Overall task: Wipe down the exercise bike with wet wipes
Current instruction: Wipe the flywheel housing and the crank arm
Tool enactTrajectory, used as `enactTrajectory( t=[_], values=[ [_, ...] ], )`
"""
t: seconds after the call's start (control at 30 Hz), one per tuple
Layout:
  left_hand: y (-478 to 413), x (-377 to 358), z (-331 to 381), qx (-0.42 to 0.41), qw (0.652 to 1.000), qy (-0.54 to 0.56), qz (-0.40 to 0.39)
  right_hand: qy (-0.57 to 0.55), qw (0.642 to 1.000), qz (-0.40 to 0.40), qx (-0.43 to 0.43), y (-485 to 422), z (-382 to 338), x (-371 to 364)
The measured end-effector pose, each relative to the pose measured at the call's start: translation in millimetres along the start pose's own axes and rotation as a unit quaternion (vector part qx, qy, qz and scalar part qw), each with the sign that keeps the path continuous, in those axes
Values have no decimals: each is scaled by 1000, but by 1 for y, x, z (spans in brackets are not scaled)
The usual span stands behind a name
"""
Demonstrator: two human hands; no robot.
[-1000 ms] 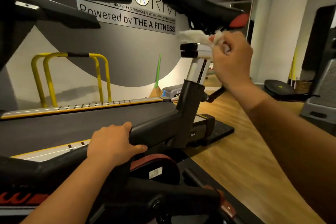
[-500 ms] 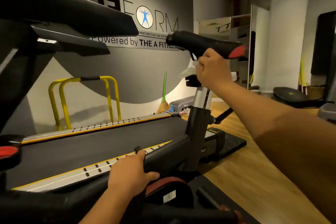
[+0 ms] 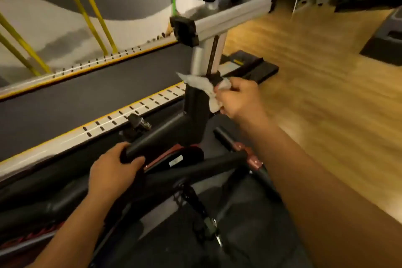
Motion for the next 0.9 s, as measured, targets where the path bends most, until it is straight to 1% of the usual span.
enactTrajectory(
  t=[0.03,0.07,0.1,0.17,0.2,0.23,0.27,0.3,0.37,0.4,0.43,0.47,0.53,0.57,0.6,0.67,0.77,0.8,0.83,0.9],
  values=[
    [7,6,2,61,993,100,14,-68,994,-19,-88,16,22,6],
    [20,11,9,119,974,192,21,-113,981,-39,-154,37,39,10],
    [37,14,21,164,950,267,0,-131,969,-64,-198,60,50,12],
    [82,10,61,214,887,396,-99,-156,948,-118,-252,111,57,16],
    [106,7,84,227,856,438,-157,-162,940,-143,-265,136,57,18],
    [128,8,106,226,838,453,-203,-162,932,-167,-277,158,54,21],
    [145,11,125,215,835,451,-230,-162,926,-186,-286,177,51,25],
    [159,15,140,206,837,447,-238,-161,921,-200,-293,192,46,31],
    [177,26,156,213,848,438,-207,-152,919,-213,-296,214,33,43],
    [183,32,159,226,849,442,-182,-142,921,-213,-295,222,26,49],
    [188,36,159,246,839,457,-160,-138,920,-211,-299,228,22,53],
    [192,39,161,271,816,490,-143,-147,917,-201,-312,234,18,58],
    [199,46,168,313,753,567,-116,-220,892,-163,-360,240,10,67],
    [203,51,173,323,734,588,-105,-259,876,-142,-381,243,3,72],
    [205,56,178,327,724,600,-96,-294,863,-126,-391,244,-6,78],
    [207,64,190,322,700,631,-92,-350,846,-110,-387,245,-28,86],
    [209,77,208,308,642,695,-102,-362,836,-117,-397,244,-53,90],
    [210,80,214,299,632,705,-123,-359,834,-116,-404,242,-57,93],
    [210,84,218,282,631,707,-152,-357,832,-123,-405,239,-62,97],
    [210,94,231,240,647,692,-211,-378,825,-119,-404,229,-72,110]
  ],
)
Point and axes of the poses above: each hand's wrist, its own y-axis away from the middle knuckle, its own x-axis out of the back of the hand, z = x × y, the point moved 6 cm from there along -y, towards the middle knuckle, and after that the axes turned 9 degrees about -x, right-handed, at the moved point
